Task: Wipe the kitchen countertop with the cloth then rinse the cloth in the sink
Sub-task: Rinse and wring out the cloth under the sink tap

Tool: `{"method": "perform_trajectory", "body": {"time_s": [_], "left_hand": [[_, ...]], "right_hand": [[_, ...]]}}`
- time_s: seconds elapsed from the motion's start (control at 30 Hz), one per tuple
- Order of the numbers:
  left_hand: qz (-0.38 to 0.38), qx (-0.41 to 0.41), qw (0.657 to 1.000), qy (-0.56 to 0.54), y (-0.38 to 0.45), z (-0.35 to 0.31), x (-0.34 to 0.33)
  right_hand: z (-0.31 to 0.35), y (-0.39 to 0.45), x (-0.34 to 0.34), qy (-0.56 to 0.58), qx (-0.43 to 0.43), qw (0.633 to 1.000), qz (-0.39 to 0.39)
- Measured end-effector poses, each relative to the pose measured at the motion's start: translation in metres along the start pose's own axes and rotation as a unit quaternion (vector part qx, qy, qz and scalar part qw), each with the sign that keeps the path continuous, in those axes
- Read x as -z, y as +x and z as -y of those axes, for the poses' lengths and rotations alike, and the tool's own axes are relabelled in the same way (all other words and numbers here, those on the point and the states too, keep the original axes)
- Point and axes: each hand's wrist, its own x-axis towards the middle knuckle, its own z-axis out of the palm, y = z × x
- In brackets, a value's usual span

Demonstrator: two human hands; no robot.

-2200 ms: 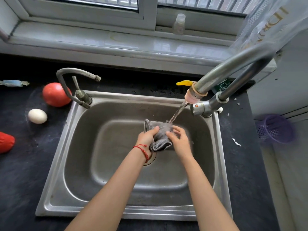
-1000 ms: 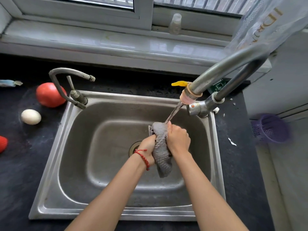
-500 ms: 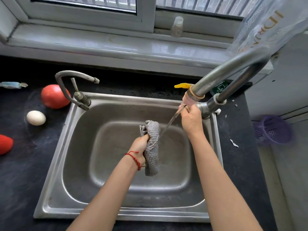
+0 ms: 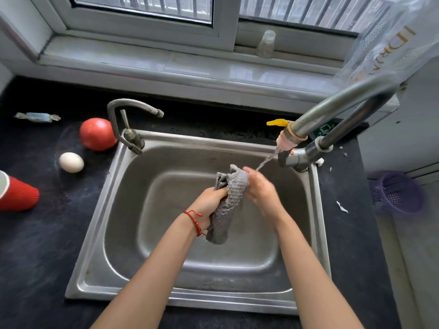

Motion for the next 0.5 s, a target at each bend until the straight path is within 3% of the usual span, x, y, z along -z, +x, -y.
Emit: {"method": "perform_trajectory", "body": {"time_s": [0.07,0.1,0.2,0.3,0.4,0.5], "left_hand": [[0.013,-0.012,1.000,0.020,-0.005,-0.005,-0.001],[0.009,-0.020,1.000,0.022,-0.007,-0.008,0.000],[-0.056,-0.064,0.996,-0.030,-0.008,-0.012,0.007],[-0.112,-0.094,0.987,-0.070,-0.008,-0.012,0.013],[-0.116,-0.107,0.984,-0.087,-0.011,-0.009,0.005],[-0.074,-0.092,0.982,-0.145,-0.011,-0.009,-0.005]], "right_hand": [[-0.016,-0.008,-0.004,0.030,-0.036,0.996,0.071],[-0.021,-0.009,-0.004,0.045,-0.038,0.996,0.070],[-0.018,-0.014,-0.002,0.054,-0.002,0.998,-0.018],[-0.013,-0.017,-0.004,-0.016,0.063,0.985,-0.159],[-0.013,-0.024,-0.014,-0.149,0.110,0.954,-0.237],[-0.013,-0.032,-0.026,-0.277,0.161,0.915,-0.246]]}}
